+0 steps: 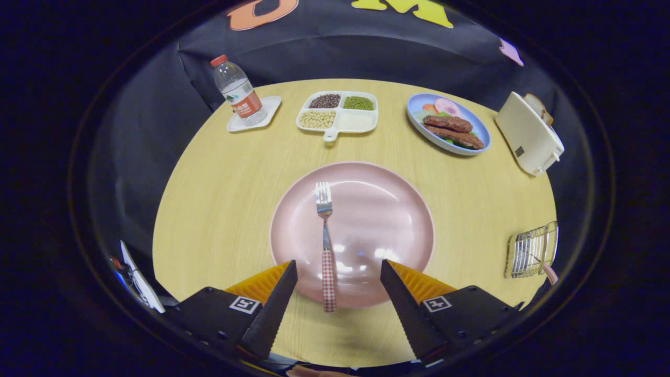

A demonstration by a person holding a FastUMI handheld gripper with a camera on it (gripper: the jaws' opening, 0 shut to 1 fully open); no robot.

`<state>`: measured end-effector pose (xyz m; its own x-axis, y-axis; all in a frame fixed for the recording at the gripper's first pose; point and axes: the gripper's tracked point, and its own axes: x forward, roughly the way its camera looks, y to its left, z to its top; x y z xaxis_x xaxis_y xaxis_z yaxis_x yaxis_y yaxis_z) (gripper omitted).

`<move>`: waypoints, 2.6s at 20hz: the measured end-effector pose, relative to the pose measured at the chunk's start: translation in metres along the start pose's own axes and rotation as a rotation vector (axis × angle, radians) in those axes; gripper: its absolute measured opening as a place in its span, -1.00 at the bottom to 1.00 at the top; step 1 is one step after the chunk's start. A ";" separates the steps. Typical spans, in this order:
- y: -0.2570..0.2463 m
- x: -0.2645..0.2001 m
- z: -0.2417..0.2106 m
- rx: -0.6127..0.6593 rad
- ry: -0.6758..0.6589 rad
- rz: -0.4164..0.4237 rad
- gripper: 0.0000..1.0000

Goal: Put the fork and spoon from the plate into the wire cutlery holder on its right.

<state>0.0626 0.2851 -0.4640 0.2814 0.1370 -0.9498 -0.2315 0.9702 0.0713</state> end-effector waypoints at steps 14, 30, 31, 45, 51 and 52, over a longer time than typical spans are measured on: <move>0.016 0.041 -0.005 -0.012 -0.037 -0.019 -0.75; -0.058 -0.052 0.009 -0.041 -0.094 0.033 -0.89; -0.070 -0.058 0.009 -0.038 -0.094 0.033 -0.89; -0.270 -0.132 0.026 -0.011 -0.083 -0.095 -0.89; -0.326 -0.158 0.012 -0.066 0.055 -0.084 -0.89; -0.332 -0.162 0.009 -0.080 0.077 -0.078 -0.89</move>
<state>0.1025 -0.0576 -0.3309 0.2301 0.0430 -0.9722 -0.2864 0.9578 -0.0254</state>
